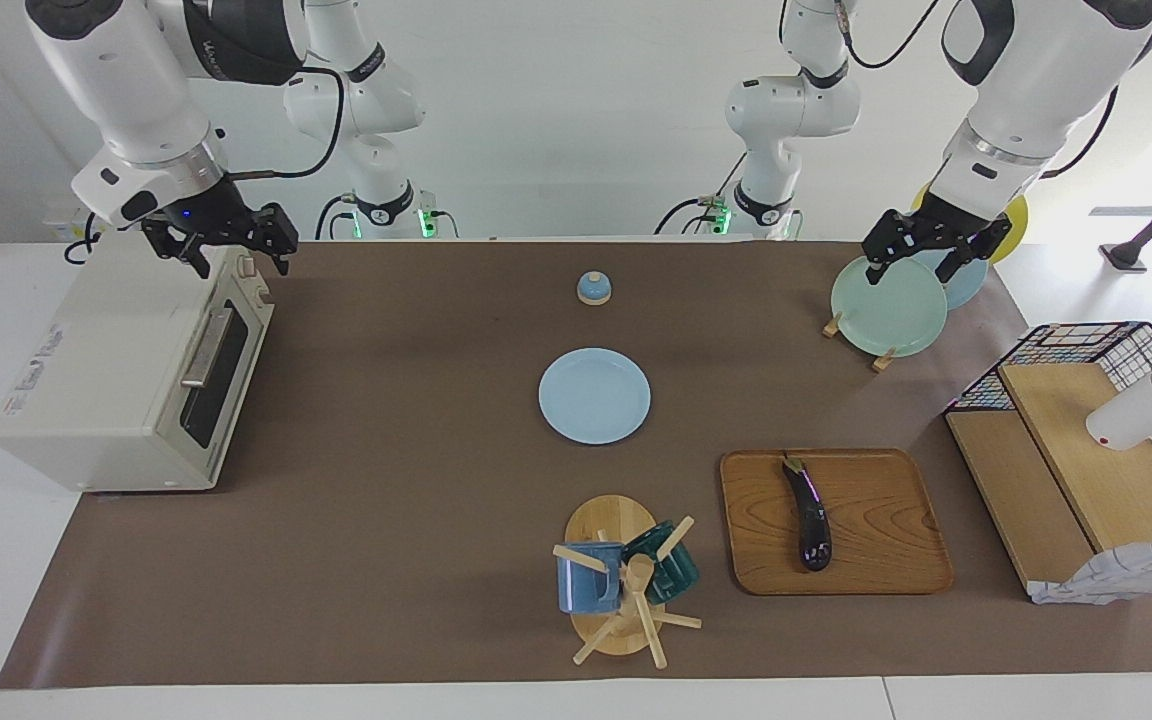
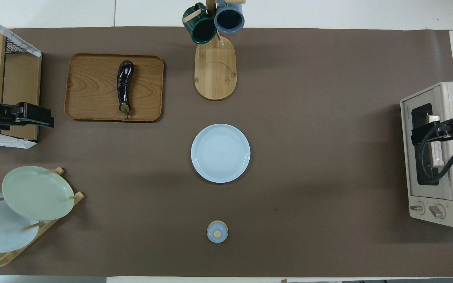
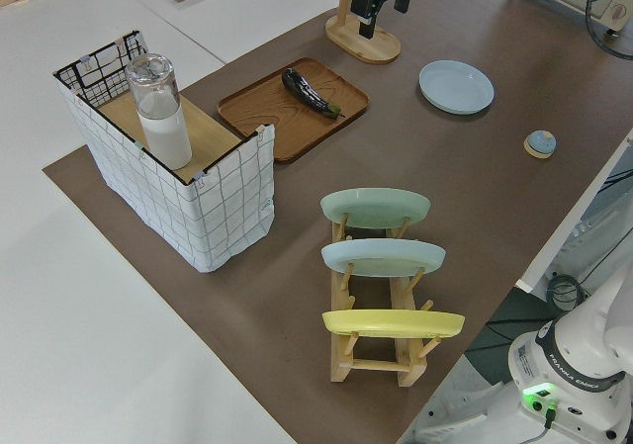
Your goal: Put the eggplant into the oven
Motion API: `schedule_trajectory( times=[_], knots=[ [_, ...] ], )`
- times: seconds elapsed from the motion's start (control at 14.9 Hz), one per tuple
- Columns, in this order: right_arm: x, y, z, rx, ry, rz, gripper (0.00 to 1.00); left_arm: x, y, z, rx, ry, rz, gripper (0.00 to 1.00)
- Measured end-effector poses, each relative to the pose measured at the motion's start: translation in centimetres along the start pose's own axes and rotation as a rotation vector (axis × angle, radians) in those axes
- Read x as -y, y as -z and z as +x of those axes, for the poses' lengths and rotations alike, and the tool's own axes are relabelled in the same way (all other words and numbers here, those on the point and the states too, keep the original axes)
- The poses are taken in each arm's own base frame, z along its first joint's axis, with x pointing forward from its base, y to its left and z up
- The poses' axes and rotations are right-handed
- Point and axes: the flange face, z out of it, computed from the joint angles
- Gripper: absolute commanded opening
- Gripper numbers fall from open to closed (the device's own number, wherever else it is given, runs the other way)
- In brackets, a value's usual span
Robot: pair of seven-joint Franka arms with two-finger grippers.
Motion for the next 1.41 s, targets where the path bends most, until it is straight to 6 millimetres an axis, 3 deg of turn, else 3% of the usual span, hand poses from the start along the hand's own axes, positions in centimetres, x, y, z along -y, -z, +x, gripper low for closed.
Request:
schedule_trajectory(
  times=[0.27,0.34,0.4,0.47,0.74,1.07,1.21,1.41],
  knots=[
    [-0.1,0.4,0.4,-0.041,0.0,-0.004,1.0,-0.4,-3.1,1.9,-0.003,-0.002,-0.01,1.0],
    [-0.1,0.4,0.5,-0.047,0.0,-0.004,0.71,-0.8,-4.7,2.9,0.0,-0.006,-0.018,1.0],
    [0.0,0.4,0.5,-0.047,0.0,-0.004,0.13,-1.2,-6.7,4.1,0.003,-0.01,-0.024,1.0],
    [0.0,0.2,0.5,-0.047,0.001,-0.004,0.0,-1.7,-9.0,5.5,0.012,-0.013,-0.029,1.0],
    [0.2,-1.4,1.1,-0.067,0.006,-0.006,0.0,-3.5,-17.6,10.4,0.02,-0.03,-0.038,1.0],
    [-1.6,-7.0,1.1,-0.051,-0.054,-0.05,0.0,-6.7,-27.0,13.5,-0.002,-0.068,-0.044,1.0],
    [-3.3,-8.4,0.7,-0.023,-0.077,-0.075,0.0,-6.8,-28.6,14.6,-0.01,-0.098,-0.042,1.0],
    [-5.7,-10.3,0.1,-0.008,-0.106,-0.105,0.0,-6.8,-28.6,15.4,-0.058,-0.133,-0.037,1.0]
  ],
)
